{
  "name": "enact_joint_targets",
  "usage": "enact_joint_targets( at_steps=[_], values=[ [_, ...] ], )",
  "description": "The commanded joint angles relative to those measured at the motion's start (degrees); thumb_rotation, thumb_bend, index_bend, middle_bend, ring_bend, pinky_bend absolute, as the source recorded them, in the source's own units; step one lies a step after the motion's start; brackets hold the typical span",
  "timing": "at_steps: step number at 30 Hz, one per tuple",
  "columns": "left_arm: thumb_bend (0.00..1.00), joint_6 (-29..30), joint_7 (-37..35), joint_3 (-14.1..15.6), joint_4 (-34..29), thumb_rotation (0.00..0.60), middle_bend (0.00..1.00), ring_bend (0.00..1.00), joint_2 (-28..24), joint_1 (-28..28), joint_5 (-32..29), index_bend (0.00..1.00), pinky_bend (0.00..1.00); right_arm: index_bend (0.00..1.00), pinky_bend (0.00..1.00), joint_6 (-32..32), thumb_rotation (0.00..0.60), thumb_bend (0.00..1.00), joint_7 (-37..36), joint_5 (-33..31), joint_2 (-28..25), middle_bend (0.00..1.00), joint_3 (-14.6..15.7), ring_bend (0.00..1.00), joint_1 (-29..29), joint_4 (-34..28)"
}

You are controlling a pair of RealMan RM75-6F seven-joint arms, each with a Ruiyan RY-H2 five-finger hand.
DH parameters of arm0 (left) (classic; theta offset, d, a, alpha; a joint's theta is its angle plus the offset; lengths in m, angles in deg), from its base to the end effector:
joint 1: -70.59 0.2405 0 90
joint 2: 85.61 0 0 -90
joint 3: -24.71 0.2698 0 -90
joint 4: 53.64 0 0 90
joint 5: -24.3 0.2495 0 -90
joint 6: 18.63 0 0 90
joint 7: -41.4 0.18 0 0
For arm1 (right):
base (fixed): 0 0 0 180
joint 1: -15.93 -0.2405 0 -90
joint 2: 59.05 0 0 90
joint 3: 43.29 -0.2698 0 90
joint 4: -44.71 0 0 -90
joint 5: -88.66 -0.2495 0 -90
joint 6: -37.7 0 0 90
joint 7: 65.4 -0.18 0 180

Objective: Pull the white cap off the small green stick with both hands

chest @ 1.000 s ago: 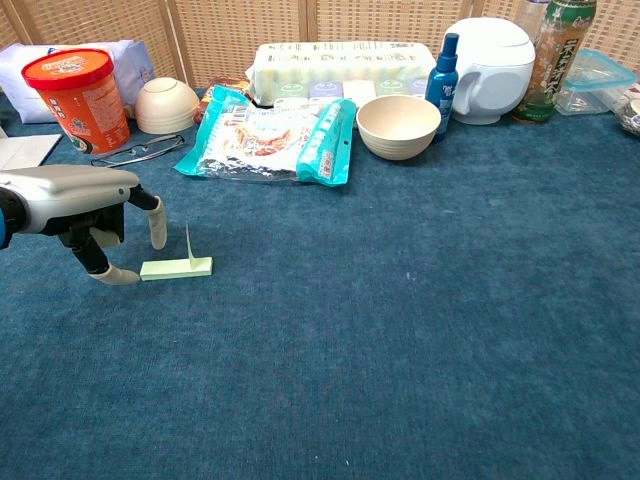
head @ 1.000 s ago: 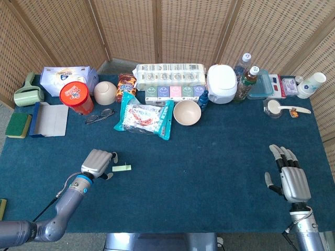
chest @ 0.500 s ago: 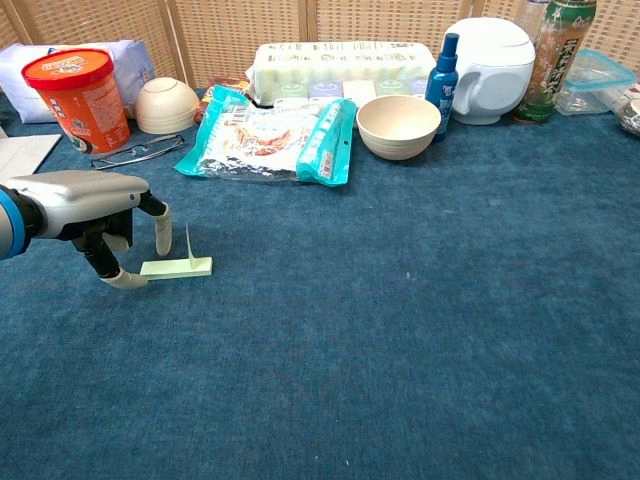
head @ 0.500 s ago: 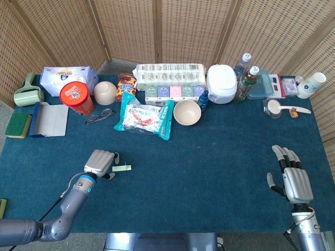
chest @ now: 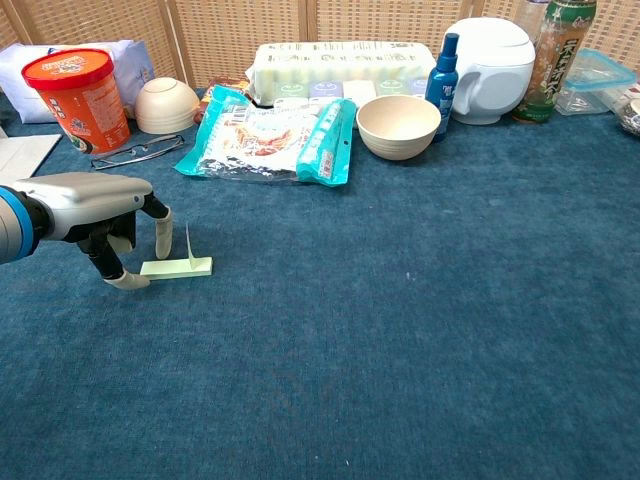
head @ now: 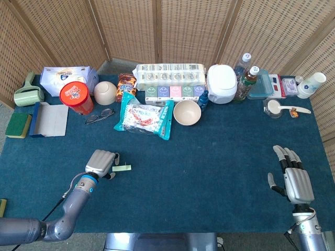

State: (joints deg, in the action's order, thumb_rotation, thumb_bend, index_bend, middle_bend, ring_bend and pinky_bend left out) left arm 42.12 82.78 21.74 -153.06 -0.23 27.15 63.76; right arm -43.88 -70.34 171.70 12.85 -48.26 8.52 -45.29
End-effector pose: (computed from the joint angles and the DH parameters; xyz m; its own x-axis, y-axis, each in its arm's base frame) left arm -0.1811 0.3339 -0.0786 0.5482 0.4556 0.7013 0.8346 -0.2438 -0.4940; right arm -0.3288 -0.2444 0.0844 0.2151 -0.0209 0.9764 -0.9766 -0.0006 0.2151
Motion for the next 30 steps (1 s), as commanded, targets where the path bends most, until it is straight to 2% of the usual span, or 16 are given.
enact_joint_targets(
  at_steps=[1,30],
  values=[
    [0.24,0.1,0.1,0.0,0.0,0.6,1.0,1.0,0.1,-0.1,-0.3,0.45,1.0,0.0,0.0,-0.1,0.6,0.49,-0.2,0.0,-0.1,0.06,0.0,0.02,0.1,0.0],
    [0.26,0.6,1.1,0.1,0.8,0.6,1.0,1.0,1.3,-1.8,-3.7,0.48,1.0,0.0,0.0,-0.1,0.6,0.49,-1.3,-0.3,-0.2,0.06,0.0,0.02,0.6,0.4]
  ],
)
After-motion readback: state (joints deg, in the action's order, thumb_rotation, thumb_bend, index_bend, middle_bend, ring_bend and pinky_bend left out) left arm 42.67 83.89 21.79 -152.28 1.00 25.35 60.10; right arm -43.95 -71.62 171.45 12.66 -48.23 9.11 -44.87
